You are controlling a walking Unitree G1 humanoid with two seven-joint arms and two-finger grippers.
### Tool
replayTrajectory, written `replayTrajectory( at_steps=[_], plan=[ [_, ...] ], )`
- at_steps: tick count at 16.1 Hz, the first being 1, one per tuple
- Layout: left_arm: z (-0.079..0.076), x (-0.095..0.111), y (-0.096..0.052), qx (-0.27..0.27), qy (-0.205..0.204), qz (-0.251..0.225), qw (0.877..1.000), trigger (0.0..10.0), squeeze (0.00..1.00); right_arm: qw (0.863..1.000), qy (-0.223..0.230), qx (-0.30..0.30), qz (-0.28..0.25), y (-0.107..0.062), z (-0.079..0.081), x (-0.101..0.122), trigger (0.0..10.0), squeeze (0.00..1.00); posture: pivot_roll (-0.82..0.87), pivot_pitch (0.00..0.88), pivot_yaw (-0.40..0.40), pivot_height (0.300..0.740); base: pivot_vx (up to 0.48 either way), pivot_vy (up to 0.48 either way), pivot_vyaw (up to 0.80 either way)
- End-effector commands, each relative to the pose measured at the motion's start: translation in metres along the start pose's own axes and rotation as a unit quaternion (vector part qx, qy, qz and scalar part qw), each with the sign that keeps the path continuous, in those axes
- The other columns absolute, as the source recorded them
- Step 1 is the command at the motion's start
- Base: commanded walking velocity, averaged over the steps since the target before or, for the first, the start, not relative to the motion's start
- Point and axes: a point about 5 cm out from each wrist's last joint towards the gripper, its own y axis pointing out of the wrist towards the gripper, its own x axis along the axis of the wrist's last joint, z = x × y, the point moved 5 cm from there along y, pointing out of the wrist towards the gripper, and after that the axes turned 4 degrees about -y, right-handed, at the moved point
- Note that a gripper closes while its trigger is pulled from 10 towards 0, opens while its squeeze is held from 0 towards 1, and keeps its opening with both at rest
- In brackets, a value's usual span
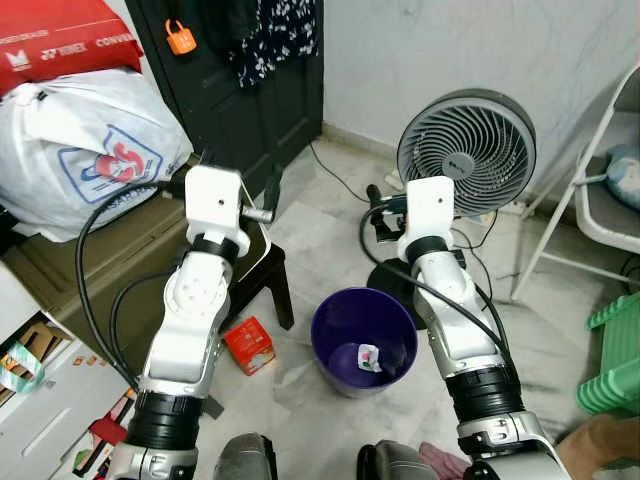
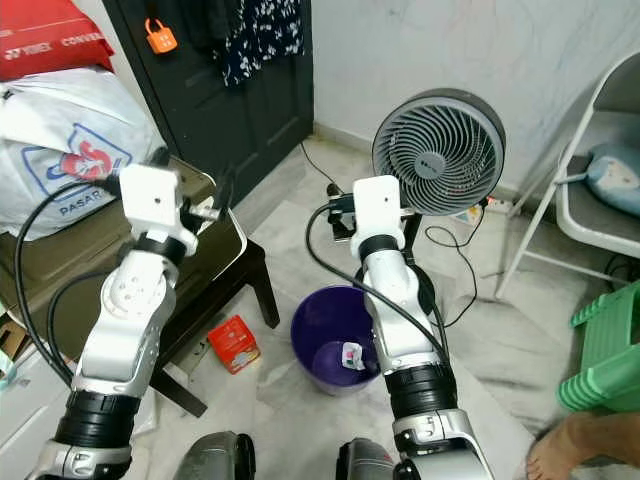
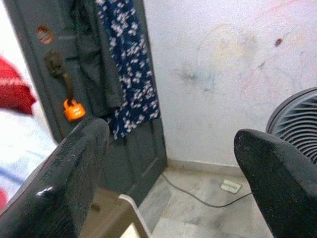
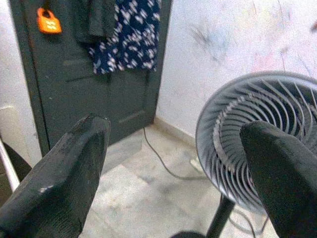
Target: Clean up the room
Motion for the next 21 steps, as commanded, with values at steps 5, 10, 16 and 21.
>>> replayTrajectory(
  at_steps=[5, 10, 16, 21],
  plan=[
    [0.037, -0.02, -0.01, 0.067, 0.018, 0.031, 0.997, 10.0, 0.0, 0.999, -0.019, -0.026, -0.013, -0.018, -0.023, -0.001, 10.0, 0.0, 0.02, 0.0, 0.031, 0.74, 0.0, 0.0, 0.0],
    [0.062, -0.043, -0.043, 0.095, 0.008, 0.073, 0.993, 10.0, 0.0, 0.997, -0.02, -0.069, -0.013, -0.058, -0.048, -0.015, 10.0, 0.0, -0.01, 0.0, 0.033, 0.74, 0.0, 0.0, 0.0],
    [0.027, -0.038, -0.027, 0.04, -0.023, 0.06, 0.997, 10.0, 0.0, 0.999, -0.032, -0.021, -0.028, -0.053, -0.029, -0.004, 10.0, 0.0, -0.03, 0.0, 0.005, 0.74, 0.0, 0.0, 0.61],
    [0.034, -0.038, -0.025, 0.073, -0.047, 0.057, 0.995, 10.0, 0.0, 0.999, -0.03, -0.006, -0.032, -0.048, -0.026, 0.0, 10.0, 0.0, -0.02, 0.0, -0.011, 0.74, 0.0, 0.0, 0.8]
  ],
)
